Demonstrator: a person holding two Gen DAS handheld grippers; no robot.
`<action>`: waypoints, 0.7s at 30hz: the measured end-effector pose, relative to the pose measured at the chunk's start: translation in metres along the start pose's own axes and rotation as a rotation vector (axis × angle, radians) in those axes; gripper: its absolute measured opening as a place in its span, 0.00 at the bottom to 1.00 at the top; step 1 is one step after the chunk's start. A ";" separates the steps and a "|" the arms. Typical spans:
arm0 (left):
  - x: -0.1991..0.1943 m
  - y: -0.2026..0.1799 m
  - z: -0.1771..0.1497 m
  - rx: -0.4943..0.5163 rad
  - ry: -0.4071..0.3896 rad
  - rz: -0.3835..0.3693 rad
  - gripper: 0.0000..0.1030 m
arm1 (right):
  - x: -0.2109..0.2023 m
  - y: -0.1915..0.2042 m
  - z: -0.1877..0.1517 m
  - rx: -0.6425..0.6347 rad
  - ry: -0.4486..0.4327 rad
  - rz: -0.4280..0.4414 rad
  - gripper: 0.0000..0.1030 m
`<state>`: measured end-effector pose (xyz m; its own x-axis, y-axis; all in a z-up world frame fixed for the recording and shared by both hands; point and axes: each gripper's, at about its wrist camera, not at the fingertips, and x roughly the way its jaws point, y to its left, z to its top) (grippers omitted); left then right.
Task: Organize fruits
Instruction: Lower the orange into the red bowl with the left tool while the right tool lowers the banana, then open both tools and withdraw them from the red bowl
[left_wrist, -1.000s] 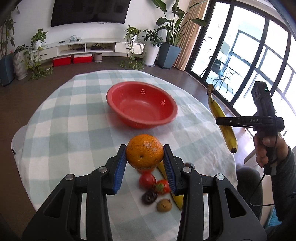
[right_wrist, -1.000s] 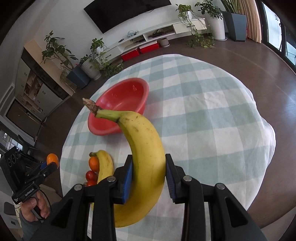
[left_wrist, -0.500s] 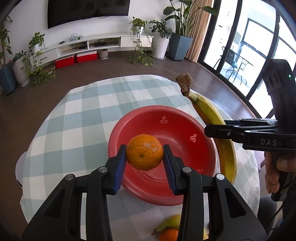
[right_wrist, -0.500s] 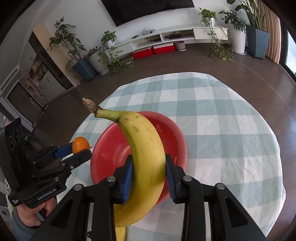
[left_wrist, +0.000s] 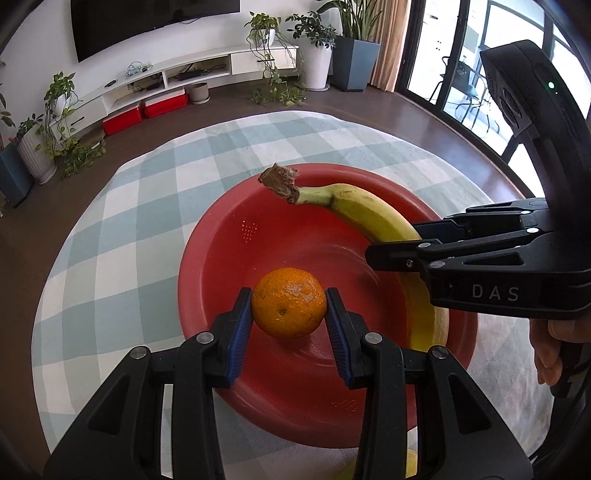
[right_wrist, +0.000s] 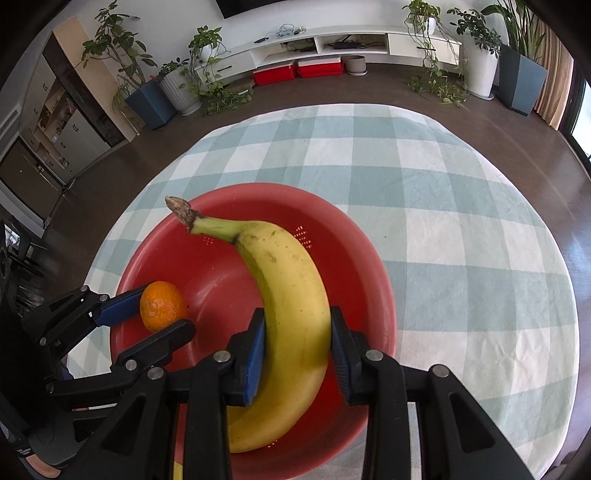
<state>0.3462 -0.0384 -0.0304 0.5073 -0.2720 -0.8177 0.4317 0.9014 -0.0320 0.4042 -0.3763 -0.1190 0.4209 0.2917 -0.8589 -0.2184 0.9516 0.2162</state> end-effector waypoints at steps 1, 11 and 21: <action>0.002 -0.001 0.000 0.007 0.001 0.006 0.35 | 0.000 0.003 0.000 -0.013 -0.001 -0.016 0.35; 0.009 -0.006 -0.001 0.017 0.010 0.020 0.36 | 0.003 0.013 0.000 -0.050 0.005 -0.074 0.35; 0.000 -0.008 -0.001 0.010 -0.017 0.044 0.53 | -0.006 0.019 0.000 -0.069 -0.016 -0.094 0.35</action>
<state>0.3423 -0.0449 -0.0307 0.5383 -0.2376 -0.8086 0.4159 0.9094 0.0096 0.3973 -0.3604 -0.1094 0.4563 0.2036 -0.8662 -0.2371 0.9661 0.1022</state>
